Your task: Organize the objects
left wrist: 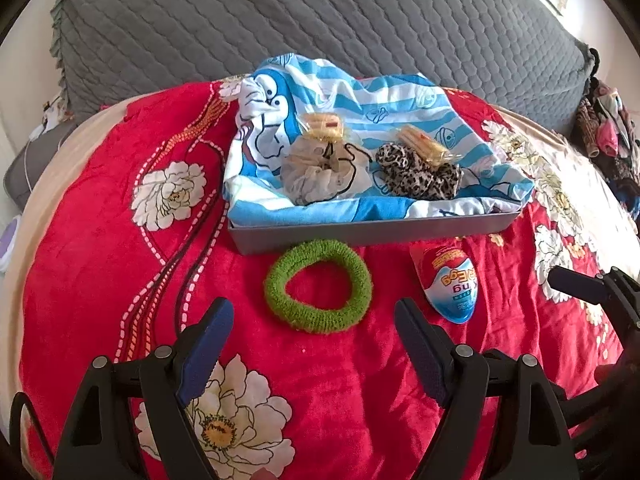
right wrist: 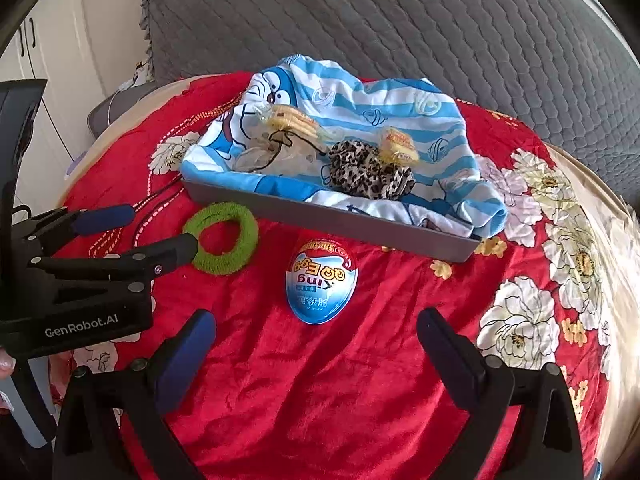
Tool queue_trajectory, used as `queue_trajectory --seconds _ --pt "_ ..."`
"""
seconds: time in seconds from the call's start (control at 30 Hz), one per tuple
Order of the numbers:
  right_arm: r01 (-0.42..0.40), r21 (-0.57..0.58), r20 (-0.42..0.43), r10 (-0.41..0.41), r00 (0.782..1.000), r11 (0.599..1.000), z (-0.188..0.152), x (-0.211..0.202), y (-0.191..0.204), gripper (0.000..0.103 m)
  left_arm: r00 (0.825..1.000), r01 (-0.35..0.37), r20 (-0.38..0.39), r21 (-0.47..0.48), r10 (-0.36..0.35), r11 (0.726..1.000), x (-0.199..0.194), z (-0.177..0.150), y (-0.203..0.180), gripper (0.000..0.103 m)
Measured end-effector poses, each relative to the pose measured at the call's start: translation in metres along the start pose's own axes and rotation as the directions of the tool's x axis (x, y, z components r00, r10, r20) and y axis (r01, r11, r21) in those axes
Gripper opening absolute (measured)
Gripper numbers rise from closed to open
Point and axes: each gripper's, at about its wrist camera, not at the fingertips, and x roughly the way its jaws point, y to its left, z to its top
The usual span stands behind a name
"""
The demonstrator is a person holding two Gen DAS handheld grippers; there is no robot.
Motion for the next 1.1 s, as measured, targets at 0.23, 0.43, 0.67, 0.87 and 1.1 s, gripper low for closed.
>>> queue_trajectory --seconds 0.23,0.43,0.67,0.87,1.1 --pt "0.008 0.007 -0.023 -0.008 1.0 1.0 -0.003 0.015 -0.003 0.101 1.0 -0.001 -0.026 -0.006 0.001 1.0 0.016 -0.004 0.004 0.084" --pt "0.007 0.001 -0.032 -0.007 0.999 1.0 -0.002 0.025 -0.002 0.101 0.999 0.005 -0.044 -0.014 -0.005 1.0 0.029 -0.006 0.008 0.084" --pt "0.005 -0.003 -0.04 -0.005 0.999 1.0 0.0 0.036 -0.001 0.101 0.999 0.0 -0.051 -0.009 -0.001 1.0 0.038 -0.008 0.012 0.084" --pt "0.006 -0.001 -0.039 -0.006 0.999 1.0 0.001 0.041 0.0 0.101 0.998 0.018 -0.062 -0.016 -0.019 1.0 0.045 -0.008 0.015 0.083" --pt "0.011 0.011 -0.041 -0.011 0.999 1.0 0.002 0.048 -0.003 0.101 0.997 0.028 -0.069 -0.024 -0.029 0.999 0.052 -0.008 0.017 0.083"
